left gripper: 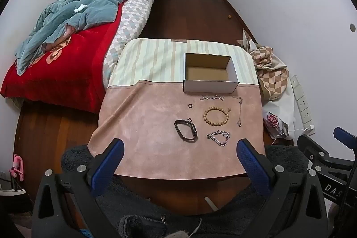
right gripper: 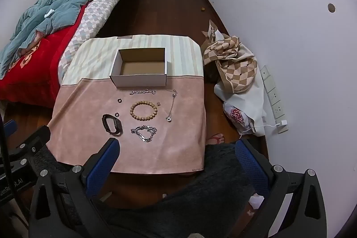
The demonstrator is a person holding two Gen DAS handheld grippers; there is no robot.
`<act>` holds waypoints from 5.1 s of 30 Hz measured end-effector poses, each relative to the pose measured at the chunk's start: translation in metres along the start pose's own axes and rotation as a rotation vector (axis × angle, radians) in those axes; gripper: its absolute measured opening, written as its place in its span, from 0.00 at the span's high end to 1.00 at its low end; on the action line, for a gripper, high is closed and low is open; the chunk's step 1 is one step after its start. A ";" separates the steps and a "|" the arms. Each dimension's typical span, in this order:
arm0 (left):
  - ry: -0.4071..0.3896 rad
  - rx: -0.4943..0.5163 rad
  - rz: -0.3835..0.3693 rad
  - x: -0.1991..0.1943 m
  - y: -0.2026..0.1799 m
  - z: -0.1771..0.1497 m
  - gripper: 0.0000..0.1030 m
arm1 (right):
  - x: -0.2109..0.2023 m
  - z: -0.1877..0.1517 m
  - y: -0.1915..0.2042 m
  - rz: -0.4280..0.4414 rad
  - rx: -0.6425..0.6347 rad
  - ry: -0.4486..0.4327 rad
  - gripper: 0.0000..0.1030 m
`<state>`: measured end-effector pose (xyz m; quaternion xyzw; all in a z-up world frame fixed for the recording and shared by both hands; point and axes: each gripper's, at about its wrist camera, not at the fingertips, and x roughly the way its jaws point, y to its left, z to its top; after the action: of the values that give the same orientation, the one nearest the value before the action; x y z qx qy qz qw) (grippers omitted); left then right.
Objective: Organize jewelry
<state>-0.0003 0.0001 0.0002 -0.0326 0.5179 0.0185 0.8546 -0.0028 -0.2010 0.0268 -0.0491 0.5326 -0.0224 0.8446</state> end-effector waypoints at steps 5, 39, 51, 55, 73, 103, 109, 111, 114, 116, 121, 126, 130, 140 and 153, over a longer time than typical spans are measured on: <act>0.005 0.000 -0.001 0.001 0.001 0.000 0.00 | 0.001 -0.001 0.000 0.001 -0.001 0.004 0.00; -0.014 0.004 0.001 -0.007 -0.002 -0.004 0.00 | -0.005 -0.002 -0.001 -0.015 -0.004 -0.008 0.00; -0.014 0.002 0.001 -0.006 -0.001 -0.003 0.00 | -0.012 0.006 -0.008 -0.013 -0.012 -0.012 0.00; -0.013 -0.002 -0.005 -0.004 0.001 -0.003 0.00 | -0.013 0.008 -0.007 -0.021 -0.016 -0.018 0.00; -0.028 -0.005 -0.009 -0.007 0.006 0.001 0.00 | -0.012 0.010 0.001 -0.033 -0.023 -0.028 0.00; -0.058 -0.001 -0.006 -0.005 0.005 0.004 0.00 | -0.014 0.018 0.000 -0.051 -0.017 -0.070 0.00; -0.064 -0.011 0.091 0.046 0.015 0.019 0.00 | 0.043 0.031 -0.008 -0.036 0.029 -0.060 0.00; -0.045 -0.018 0.120 0.072 0.021 0.019 0.00 | 0.082 0.033 -0.006 -0.035 0.026 -0.020 0.00; 0.007 -0.022 0.157 0.115 0.025 0.018 0.00 | 0.142 0.030 0.000 -0.014 0.025 0.060 0.06; 0.059 -0.021 0.174 0.145 0.027 0.014 0.00 | 0.180 0.023 0.005 0.002 0.027 0.123 0.14; 0.174 -0.026 0.185 0.202 0.032 0.000 0.00 | 0.254 -0.004 0.017 0.062 0.036 0.251 0.27; 0.250 -0.054 0.169 0.239 0.036 -0.010 0.01 | 0.283 -0.020 0.028 0.097 0.028 0.281 0.30; 0.285 -0.060 0.151 0.255 0.033 -0.017 0.01 | 0.296 -0.030 0.039 0.091 -0.006 0.284 0.38; 0.355 -0.113 0.079 0.292 0.031 -0.024 0.27 | 0.291 -0.029 0.027 0.128 0.010 0.243 0.93; 0.223 -0.084 -0.002 0.265 0.026 -0.028 0.96 | 0.244 -0.007 0.012 0.266 0.102 0.127 1.00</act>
<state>0.0962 0.0230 -0.2482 -0.0710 0.6085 0.0354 0.7896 0.0957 -0.2113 -0.1967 0.0665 0.5849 0.0595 0.8062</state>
